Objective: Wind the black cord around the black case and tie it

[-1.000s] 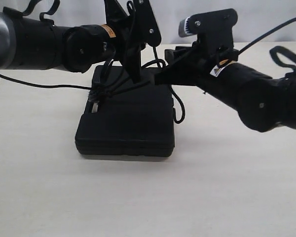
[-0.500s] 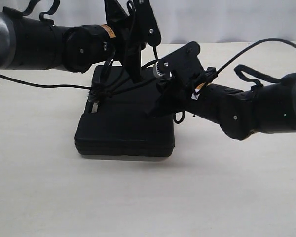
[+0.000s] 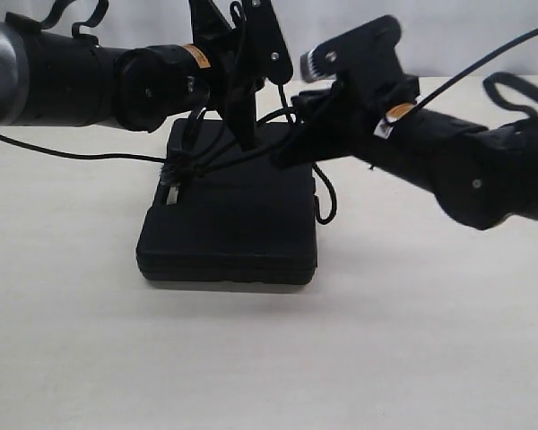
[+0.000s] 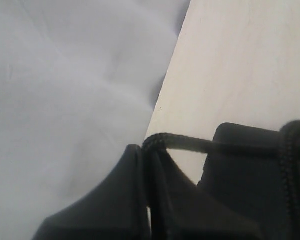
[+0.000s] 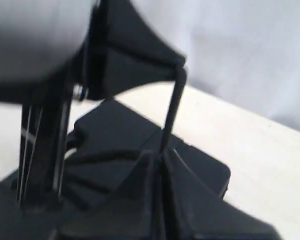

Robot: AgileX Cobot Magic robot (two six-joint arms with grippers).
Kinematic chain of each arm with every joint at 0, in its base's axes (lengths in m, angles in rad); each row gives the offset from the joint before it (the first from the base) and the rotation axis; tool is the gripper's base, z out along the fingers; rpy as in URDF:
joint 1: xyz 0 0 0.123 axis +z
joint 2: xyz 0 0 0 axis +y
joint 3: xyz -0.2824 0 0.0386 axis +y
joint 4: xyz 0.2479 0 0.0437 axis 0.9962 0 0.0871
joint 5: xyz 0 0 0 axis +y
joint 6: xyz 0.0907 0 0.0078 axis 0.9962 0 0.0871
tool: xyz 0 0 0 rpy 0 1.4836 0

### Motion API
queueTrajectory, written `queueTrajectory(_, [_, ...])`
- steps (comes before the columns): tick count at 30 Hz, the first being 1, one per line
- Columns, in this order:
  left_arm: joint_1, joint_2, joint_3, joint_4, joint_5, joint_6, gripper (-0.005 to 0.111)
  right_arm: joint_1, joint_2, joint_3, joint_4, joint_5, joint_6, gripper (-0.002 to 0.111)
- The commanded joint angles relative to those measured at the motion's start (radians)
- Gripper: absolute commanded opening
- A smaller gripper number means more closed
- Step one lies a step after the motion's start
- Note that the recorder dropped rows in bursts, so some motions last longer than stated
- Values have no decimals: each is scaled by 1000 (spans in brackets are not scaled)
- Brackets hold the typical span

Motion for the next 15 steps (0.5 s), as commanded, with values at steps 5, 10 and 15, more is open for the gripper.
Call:
queueTrajectory(5, [-1,-11,-5,-2,1,-8,0,-175,78,-56,-707,-67,900,4])
queueTrajectory(10, [-1,-11,-5,0,3,-8,0,-368,194,-157,-1375,-328,1526,4])
queueTrajectory(15, [-1,-11,-5,4,0,-8,0,-367,275,-157,-1371,-504,1486,4])
